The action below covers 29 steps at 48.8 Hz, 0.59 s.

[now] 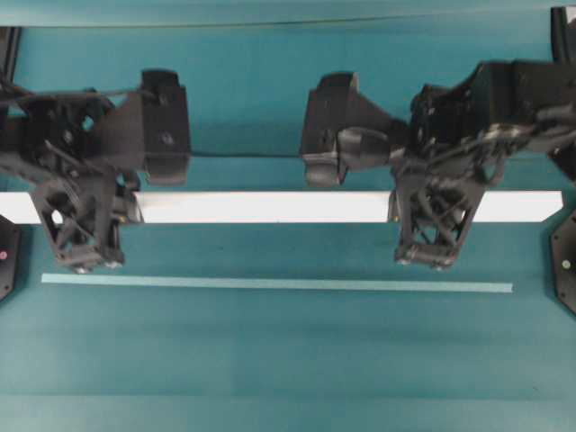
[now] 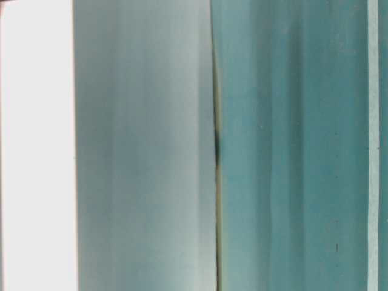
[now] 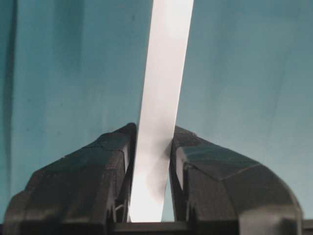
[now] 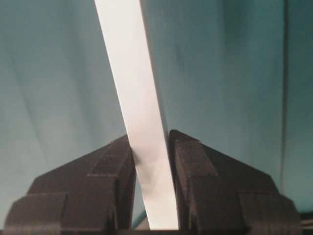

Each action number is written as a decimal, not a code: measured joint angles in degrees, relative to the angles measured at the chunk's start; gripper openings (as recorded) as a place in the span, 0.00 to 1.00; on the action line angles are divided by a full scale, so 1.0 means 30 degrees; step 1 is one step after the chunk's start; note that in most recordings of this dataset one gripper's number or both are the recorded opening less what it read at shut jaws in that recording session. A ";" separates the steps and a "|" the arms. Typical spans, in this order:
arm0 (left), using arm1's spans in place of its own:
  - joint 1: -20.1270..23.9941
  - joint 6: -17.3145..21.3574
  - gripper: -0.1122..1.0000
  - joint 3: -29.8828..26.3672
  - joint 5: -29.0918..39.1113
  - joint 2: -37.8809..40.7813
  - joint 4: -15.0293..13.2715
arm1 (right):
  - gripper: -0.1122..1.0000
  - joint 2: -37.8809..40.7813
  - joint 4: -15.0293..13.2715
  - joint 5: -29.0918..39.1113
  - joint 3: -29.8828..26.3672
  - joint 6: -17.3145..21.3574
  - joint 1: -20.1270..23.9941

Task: Lift a wooden board with both hands.
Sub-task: 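Lower the held board back down onto the table with both grippers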

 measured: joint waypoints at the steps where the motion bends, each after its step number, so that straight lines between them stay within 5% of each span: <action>1: -0.0029 0.0000 0.26 0.0205 -0.0176 0.0000 0.0000 | 0.30 0.0000 0.0000 -0.0381 0.0381 0.0000 0.0029; 16: -0.0029 -0.0146 0.26 0.3164 -0.2666 0.0352 0.0000 | 0.30 0.0146 -0.0029 -0.4570 0.4160 -0.0059 0.0117; 29: -0.0029 -0.0205 0.26 0.5156 -0.5244 0.1582 0.0000 | 0.30 0.1318 -0.0029 -0.6299 0.5625 -0.0059 0.0176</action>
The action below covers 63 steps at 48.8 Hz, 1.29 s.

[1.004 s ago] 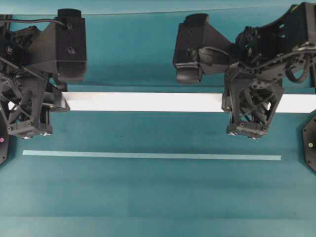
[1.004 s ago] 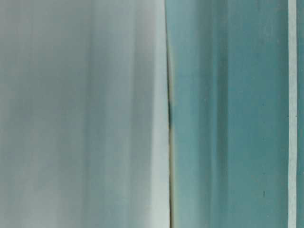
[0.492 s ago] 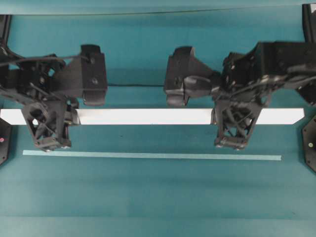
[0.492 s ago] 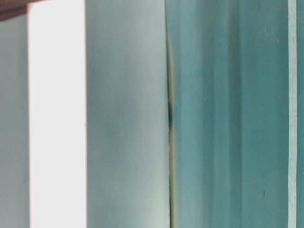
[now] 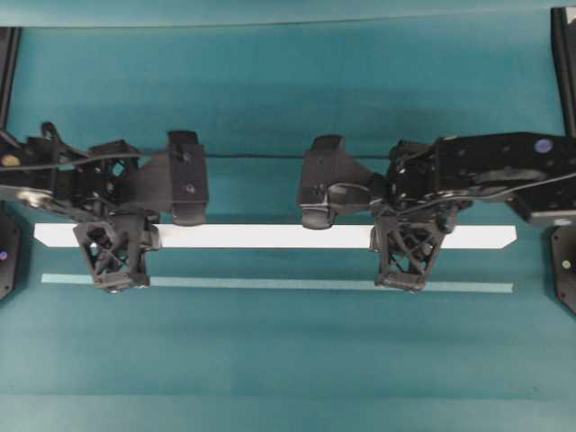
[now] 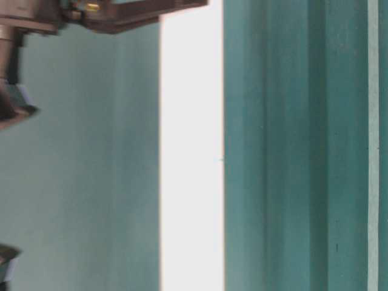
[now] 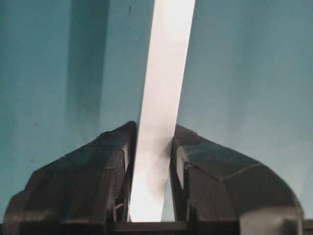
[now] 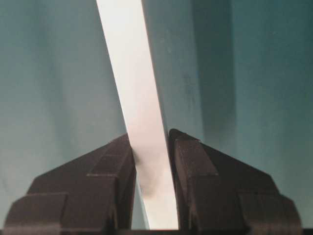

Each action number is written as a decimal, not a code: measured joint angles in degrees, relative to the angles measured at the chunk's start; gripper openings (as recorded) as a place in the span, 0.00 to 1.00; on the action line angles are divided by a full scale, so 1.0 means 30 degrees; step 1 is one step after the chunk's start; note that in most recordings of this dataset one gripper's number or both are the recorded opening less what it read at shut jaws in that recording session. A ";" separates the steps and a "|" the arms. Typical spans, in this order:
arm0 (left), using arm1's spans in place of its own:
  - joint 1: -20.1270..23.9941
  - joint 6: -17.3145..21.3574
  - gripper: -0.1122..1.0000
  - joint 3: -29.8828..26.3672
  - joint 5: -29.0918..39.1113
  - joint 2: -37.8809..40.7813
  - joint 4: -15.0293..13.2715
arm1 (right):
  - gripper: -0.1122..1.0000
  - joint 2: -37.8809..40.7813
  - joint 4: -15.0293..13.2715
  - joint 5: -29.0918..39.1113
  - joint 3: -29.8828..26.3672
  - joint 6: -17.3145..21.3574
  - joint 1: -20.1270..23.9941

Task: Lift a wooden board with both hands.
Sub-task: 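Lower the held board back down onto the table with both grippers, then hold the board on the table and open both grippers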

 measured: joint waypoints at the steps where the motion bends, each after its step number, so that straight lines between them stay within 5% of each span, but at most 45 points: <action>1: 0.0029 0.0000 0.26 0.0088 -0.0146 0.0117 0.0059 | 0.30 0.0146 0.0000 -0.0088 0.0059 0.0059 0.0000; 63: 0.0234 0.0029 0.26 0.2813 -0.6709 0.3838 0.0117 | 0.30 0.2432 0.0059 -0.5596 0.3398 -0.0850 0.0469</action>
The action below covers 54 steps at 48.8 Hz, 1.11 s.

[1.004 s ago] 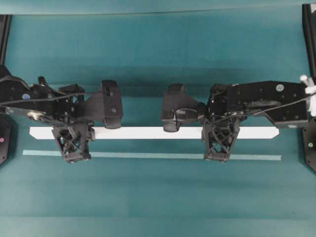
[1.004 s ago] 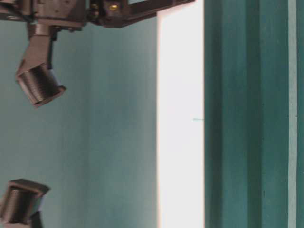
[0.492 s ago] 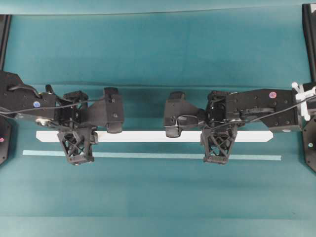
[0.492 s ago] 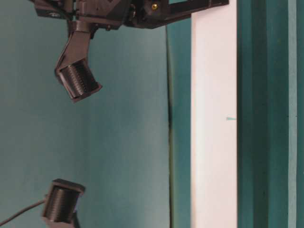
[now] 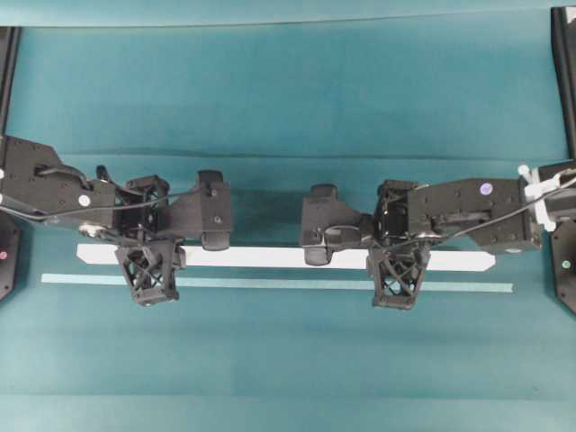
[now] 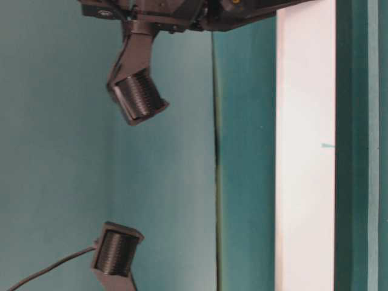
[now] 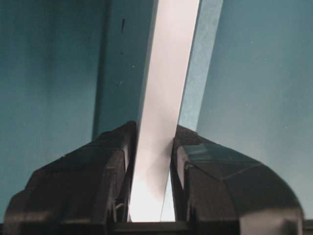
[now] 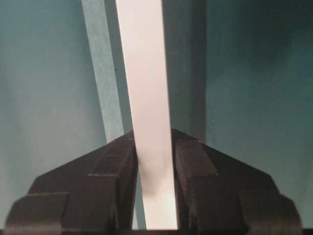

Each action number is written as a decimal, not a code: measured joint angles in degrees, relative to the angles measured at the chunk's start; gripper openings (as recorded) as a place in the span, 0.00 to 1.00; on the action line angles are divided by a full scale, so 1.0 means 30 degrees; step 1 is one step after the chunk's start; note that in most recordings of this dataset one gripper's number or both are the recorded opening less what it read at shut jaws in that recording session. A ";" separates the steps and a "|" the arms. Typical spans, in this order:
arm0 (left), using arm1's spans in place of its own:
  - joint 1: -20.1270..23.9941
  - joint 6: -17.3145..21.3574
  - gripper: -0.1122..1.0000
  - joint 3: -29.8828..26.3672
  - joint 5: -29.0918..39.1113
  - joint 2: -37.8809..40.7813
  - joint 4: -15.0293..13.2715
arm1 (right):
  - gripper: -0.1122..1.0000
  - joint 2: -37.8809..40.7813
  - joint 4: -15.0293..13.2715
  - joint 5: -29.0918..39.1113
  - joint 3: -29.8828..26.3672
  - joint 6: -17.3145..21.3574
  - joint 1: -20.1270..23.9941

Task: Lift a wooden board with both hands.
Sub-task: 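Hold the board on the table and open both grippers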

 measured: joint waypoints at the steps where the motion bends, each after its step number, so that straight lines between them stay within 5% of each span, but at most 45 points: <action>1: 0.0000 0.0000 0.26 0.0029 -0.0059 0.0088 -0.0029 | 0.30 0.0059 0.0000 -0.0088 0.0059 0.0000 0.0000; 54: -0.0586 -0.0029 0.26 0.0732 -0.1963 0.0938 -0.0029 | 0.30 0.0674 0.0381 -0.1230 0.0557 0.0000 0.0352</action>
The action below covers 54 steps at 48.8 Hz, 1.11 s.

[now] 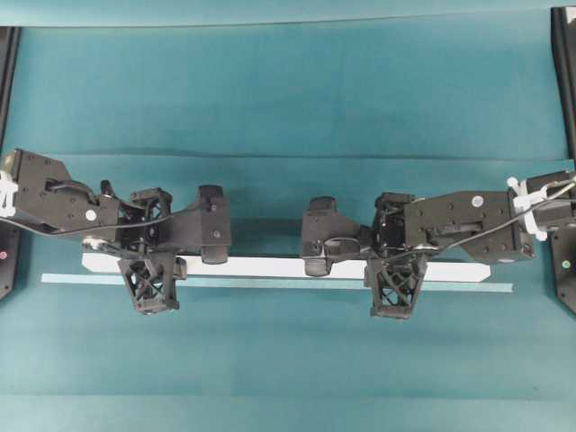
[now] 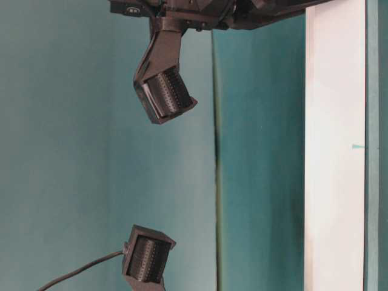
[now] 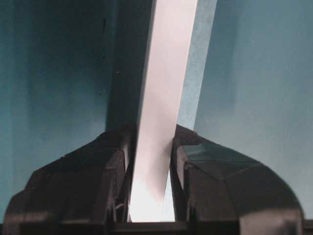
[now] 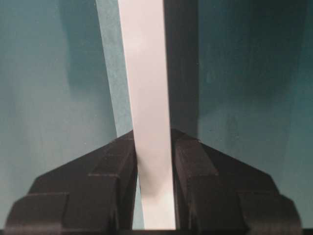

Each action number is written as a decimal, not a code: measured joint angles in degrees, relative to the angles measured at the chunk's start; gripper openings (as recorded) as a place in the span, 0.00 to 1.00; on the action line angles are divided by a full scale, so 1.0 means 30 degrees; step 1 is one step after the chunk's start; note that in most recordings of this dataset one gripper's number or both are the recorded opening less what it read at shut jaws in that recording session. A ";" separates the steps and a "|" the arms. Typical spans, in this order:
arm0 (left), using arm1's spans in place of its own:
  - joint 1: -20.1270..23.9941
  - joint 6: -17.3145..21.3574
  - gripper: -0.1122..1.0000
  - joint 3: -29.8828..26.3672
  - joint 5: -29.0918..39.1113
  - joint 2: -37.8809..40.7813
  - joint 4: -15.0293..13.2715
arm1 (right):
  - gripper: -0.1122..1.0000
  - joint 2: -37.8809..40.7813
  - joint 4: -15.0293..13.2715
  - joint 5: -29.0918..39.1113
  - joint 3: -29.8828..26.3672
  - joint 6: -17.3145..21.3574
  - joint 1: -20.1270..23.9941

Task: Lift a wooden board with both hands.
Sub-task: 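Hold the board on the table and open both grippers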

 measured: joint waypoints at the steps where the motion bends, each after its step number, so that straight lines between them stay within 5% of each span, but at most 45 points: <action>1: 0.0000 0.0000 0.26 0.0029 0.0000 0.0000 0.0000 | 0.30 0.0000 0.0000 -0.0029 0.0029 0.0000 0.0029; 41: -0.0029 0.0088 0.26 0.0469 -0.0762 -0.0146 0.0000 | 0.31 -0.0059 0.0000 -0.1230 0.0264 0.0000 0.0029; 54: -0.0029 0.0088 0.27 0.0527 -0.0820 -0.0264 0.0000 | 0.90 0.0000 0.0029 -0.1494 0.0264 0.0117 0.0000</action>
